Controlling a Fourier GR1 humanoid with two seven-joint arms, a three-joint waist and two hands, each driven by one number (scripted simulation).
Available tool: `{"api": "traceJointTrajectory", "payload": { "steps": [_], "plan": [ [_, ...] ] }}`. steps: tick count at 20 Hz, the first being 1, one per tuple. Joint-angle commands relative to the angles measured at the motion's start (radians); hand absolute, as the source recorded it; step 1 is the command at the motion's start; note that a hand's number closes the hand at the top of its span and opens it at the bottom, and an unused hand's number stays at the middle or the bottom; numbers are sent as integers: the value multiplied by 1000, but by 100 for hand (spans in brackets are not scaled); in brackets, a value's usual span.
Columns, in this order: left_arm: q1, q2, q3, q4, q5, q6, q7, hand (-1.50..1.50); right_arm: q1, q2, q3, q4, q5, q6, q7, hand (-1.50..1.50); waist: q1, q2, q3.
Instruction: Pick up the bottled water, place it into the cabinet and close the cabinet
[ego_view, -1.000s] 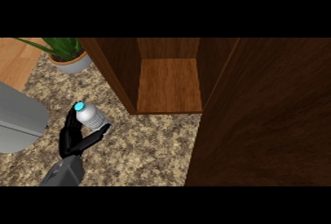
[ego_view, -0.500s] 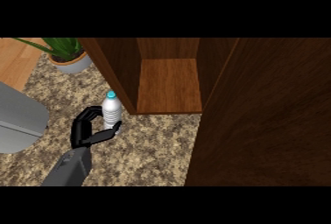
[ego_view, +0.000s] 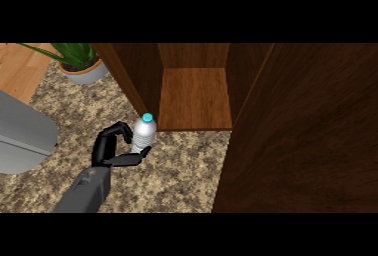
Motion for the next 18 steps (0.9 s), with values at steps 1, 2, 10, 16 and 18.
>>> {"api": "traceJointTrajectory", "payload": {
  "steps": [1, 2, 10, 16, 18],
  "plan": [
    [30, -83, -57, -78, -18, -33, -41, 150, -12, -11, -34, -58, 40, 2, 41, -150, 12, 2, -3],
    [12, -76, -55, -66, -11, -56, -6, 150, 126, -45, 66, -102, 89, -7, -54, -150, -3, -1, -3],
    [35, -99, -252, -346, 221, -63, 253, 150, 7, -26, -23, -47, 50, -22, 17, -150, 13, -3, -3],
    [48, -99, -397, -510, 339, 69, 381, 150, 37, -54, -19, -104, 30, -19, 7, -150, 3, 0, -3],
    [25, -99, -422, -571, 343, 122, 470, 150, 84, -45, 32, -46, 42, -33, -90, -150, 3, -2, -3]
  ]
}}
